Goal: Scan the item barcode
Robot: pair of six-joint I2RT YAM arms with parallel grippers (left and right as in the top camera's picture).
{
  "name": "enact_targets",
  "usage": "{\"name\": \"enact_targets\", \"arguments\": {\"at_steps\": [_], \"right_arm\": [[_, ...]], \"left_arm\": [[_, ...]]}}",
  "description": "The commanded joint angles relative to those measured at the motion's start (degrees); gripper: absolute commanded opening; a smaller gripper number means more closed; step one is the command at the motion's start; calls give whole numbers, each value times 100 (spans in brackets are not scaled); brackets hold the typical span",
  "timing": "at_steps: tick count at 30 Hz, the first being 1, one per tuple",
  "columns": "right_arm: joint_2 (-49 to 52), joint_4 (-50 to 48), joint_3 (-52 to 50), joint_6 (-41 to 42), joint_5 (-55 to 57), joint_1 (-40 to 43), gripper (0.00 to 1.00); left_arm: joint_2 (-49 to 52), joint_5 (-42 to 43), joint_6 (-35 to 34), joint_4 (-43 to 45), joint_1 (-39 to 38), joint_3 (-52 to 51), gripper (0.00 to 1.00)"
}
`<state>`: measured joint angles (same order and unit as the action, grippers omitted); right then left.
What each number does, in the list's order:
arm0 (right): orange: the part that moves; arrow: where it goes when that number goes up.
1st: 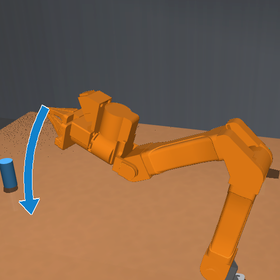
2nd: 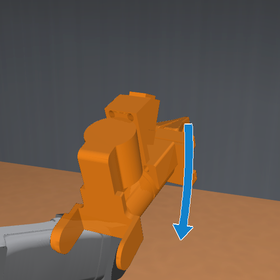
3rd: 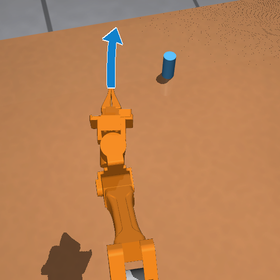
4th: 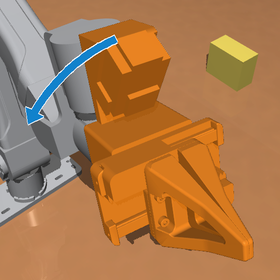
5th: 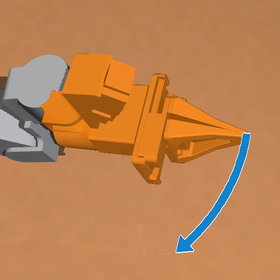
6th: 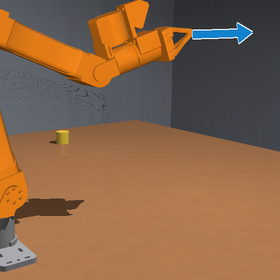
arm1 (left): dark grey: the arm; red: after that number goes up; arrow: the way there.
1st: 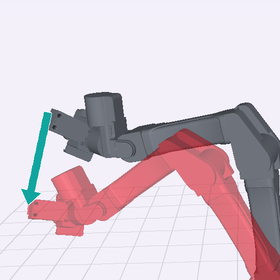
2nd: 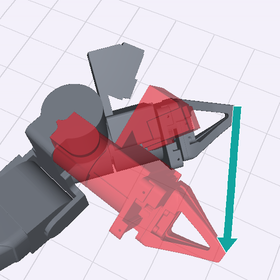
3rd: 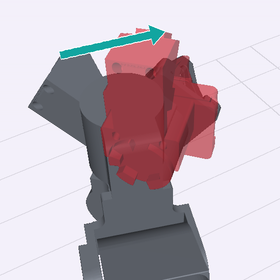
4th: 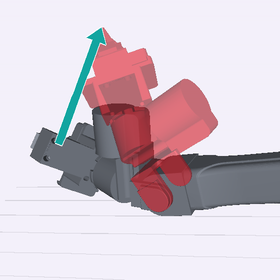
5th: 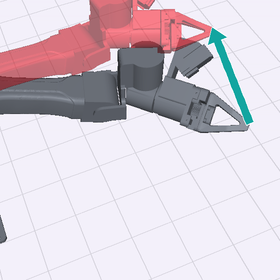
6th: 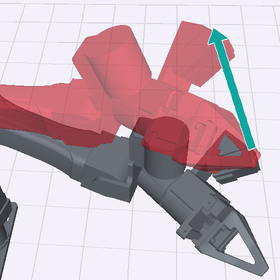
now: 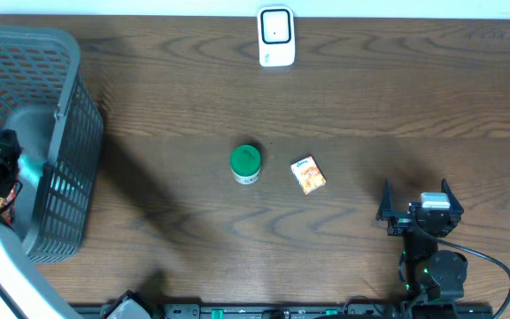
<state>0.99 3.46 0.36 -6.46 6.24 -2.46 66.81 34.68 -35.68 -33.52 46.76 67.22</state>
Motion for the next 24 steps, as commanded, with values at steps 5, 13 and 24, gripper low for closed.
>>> {"name": "enact_targets", "arguments": {"at_steps": [5, 13, 24], "right_arm": [[-22, 17, -4, 63, 52, 55, 99], [-22, 17, -4, 63, 52, 55, 99], [-22, 17, -4, 63, 52, 55, 99]], "left_arm": [[-599, -680, -166, -192, -17, 26, 42], [-101, -1709, -221, -645, -17, 26, 82], [1255, -2940, -1368, -1744, -17, 20, 84]]}}
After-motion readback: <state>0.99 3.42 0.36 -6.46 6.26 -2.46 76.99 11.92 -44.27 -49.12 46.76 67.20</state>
